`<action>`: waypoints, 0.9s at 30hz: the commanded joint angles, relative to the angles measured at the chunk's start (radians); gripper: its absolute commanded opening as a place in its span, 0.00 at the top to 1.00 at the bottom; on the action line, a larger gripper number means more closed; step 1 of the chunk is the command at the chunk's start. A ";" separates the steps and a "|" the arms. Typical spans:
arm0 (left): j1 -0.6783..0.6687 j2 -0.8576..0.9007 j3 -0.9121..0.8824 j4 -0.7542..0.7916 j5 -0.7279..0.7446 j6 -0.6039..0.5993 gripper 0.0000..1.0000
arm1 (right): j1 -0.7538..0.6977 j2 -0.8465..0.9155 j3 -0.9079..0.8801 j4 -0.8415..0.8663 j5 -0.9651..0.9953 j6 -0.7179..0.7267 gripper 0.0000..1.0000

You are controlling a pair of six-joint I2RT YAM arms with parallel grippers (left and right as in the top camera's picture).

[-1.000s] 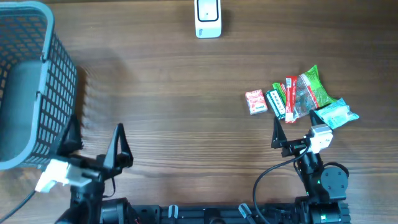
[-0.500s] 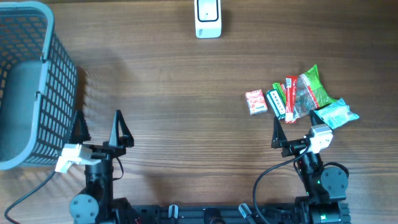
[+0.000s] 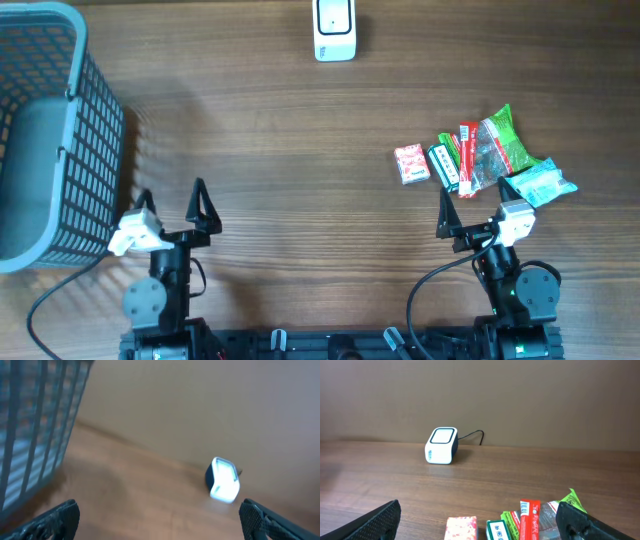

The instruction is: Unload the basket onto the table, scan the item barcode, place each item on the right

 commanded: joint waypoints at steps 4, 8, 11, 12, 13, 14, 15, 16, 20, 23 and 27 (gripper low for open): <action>-0.009 -0.010 -0.005 -0.093 0.007 0.117 0.00 | -0.003 -0.011 -0.001 0.003 -0.016 -0.012 0.00; -0.028 -0.010 -0.005 -0.092 0.028 0.229 0.00 | -0.003 -0.011 -0.001 0.003 -0.016 -0.012 0.00; -0.044 -0.010 -0.005 -0.090 0.044 0.311 0.00 | -0.003 -0.011 -0.001 0.003 -0.016 -0.012 0.00; -0.045 -0.010 -0.005 -0.090 0.049 0.333 0.00 | -0.003 -0.011 -0.001 0.003 -0.016 -0.012 0.00; -0.044 -0.010 -0.005 -0.089 0.052 0.346 0.00 | -0.003 -0.011 -0.001 0.003 -0.016 -0.012 0.00; -0.044 -0.010 -0.005 -0.089 0.055 0.363 0.00 | -0.003 -0.011 -0.001 0.003 -0.016 -0.012 0.00; -0.044 -0.010 -0.005 -0.089 0.055 0.364 0.00 | -0.003 -0.011 -0.001 0.003 -0.016 -0.012 0.00; -0.042 -0.010 -0.005 -0.089 0.055 0.365 0.00 | -0.003 -0.011 -0.001 0.003 -0.016 -0.012 0.00; -0.042 -0.010 -0.005 -0.089 0.072 0.390 0.00 | -0.003 -0.011 -0.001 0.003 -0.016 -0.012 0.00; -0.042 -0.010 -0.005 -0.089 0.072 0.409 0.00 | -0.003 -0.011 -0.001 0.003 -0.016 -0.012 0.00; -0.042 -0.010 -0.005 -0.085 0.076 0.408 0.00 | -0.003 -0.011 -0.001 0.003 -0.016 -0.012 0.00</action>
